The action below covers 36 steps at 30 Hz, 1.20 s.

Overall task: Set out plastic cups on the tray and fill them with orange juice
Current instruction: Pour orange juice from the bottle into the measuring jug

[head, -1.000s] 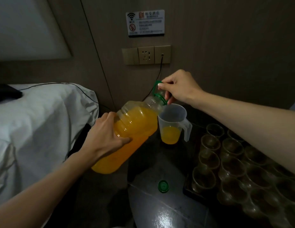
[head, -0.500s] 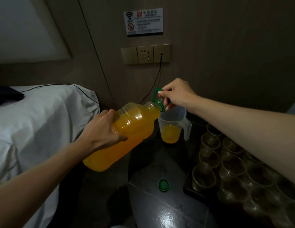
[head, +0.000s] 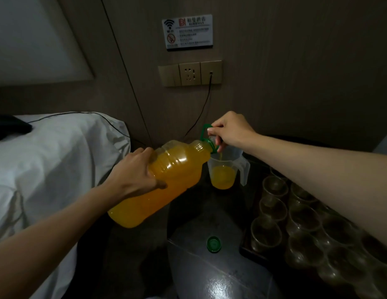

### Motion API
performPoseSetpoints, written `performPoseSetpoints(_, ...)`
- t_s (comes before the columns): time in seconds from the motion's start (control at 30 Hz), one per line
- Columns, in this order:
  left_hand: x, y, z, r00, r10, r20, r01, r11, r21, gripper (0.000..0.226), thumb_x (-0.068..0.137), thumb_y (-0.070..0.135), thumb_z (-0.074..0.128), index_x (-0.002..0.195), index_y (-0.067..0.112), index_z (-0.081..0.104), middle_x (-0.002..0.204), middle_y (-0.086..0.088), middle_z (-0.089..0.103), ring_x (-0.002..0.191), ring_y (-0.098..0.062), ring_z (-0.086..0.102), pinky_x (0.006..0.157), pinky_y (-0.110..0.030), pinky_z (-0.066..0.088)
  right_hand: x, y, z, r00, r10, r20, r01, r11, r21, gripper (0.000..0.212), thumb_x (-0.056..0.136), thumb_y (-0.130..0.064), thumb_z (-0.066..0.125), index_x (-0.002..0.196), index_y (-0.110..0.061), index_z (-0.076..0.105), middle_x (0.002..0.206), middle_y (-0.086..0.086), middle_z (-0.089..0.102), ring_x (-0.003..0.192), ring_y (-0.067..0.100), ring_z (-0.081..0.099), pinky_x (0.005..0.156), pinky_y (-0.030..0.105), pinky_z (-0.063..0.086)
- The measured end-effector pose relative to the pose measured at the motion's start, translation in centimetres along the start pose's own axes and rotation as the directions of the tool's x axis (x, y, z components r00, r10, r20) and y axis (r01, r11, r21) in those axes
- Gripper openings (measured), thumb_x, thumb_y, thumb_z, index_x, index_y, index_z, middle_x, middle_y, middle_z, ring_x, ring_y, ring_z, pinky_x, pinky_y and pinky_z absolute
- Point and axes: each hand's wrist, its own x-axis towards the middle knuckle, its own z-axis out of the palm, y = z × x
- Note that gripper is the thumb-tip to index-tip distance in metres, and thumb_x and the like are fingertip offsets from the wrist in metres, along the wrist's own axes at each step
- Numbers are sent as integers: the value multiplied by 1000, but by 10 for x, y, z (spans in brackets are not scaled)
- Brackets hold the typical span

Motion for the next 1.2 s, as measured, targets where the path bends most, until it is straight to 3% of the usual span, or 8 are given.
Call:
performPoseSetpoints(0.3, 3, 2, -6, 1000, 4, 5, -4, 1000, 26, 94, 67, 58, 86, 141, 20, 43, 126, -4, 52, 110, -25, 52, 92, -43, 50, 2, 2, 1, 1000, 13, 0, -13, 1000, 12, 18, 99, -21, 64, 109, -9, 74, 70, 10, 73, 60, 21, 73, 72, 37, 65)
performPoseSetpoints(0.57, 1, 6, -9, 1000, -3, 10, 3, 1000, 16, 96, 65, 56, 87, 143, 21, 43, 129, -4, 52, 115, -26, 52, 95, -48, 51, 1, 4, 0, 1000, 16, -2, -16, 1000, 8, 19, 99, -22, 65, 109, -9, 75, 67, 8, 72, 59, 19, 72, 66, 31, 64)
performPoseSetpoints(1.2, -7, 15, -20, 1000, -24, -14, 24, 1000, 3, 88, 64, 47, 91, 136, 18, 50, 124, -4, 53, 113, -26, 52, 94, -44, 51, 1, 0, 3, 1000, -2, -11, 2, 1000, -8, 20, 99, -23, 65, 105, -8, 76, 71, 10, 73, 63, 22, 74, 70, 35, 64)
